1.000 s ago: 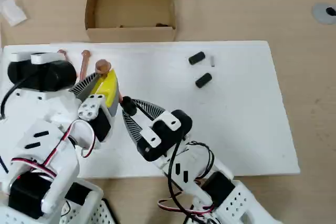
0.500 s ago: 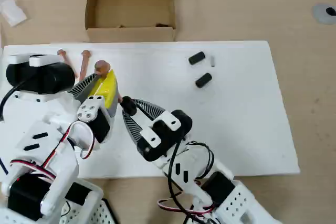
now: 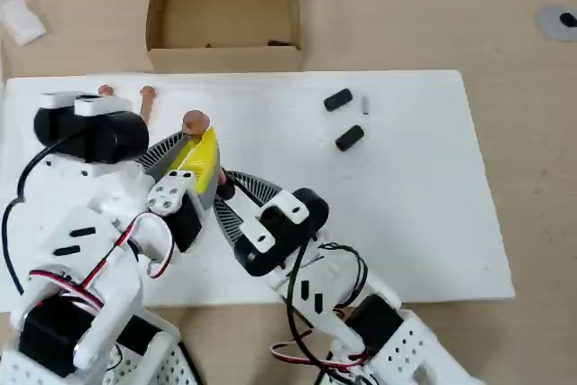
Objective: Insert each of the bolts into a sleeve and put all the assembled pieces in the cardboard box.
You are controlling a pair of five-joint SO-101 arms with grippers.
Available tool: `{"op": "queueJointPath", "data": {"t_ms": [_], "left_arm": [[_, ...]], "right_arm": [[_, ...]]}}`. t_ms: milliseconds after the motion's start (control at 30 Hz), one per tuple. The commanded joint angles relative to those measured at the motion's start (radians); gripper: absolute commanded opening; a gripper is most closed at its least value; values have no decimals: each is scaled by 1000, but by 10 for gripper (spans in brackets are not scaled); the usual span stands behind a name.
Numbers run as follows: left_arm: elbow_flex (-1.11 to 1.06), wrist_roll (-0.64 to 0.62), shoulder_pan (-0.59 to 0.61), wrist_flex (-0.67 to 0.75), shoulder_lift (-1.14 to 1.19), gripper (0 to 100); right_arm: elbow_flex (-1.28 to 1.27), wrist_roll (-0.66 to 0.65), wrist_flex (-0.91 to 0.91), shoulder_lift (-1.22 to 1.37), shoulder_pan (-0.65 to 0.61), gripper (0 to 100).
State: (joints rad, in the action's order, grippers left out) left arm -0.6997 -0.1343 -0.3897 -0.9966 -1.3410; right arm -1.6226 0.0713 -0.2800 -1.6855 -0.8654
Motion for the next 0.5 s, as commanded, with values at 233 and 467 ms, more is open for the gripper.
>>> {"op": "queueJointPath", "data": {"t_ms": [233,467], "left_arm": [[3,41,14,38,-4,5],[-35,37,54,106,-4,5]], "right_arm": [[10,11,0,-5,-10,9],[8,11,0,-5,-10,9]]}}
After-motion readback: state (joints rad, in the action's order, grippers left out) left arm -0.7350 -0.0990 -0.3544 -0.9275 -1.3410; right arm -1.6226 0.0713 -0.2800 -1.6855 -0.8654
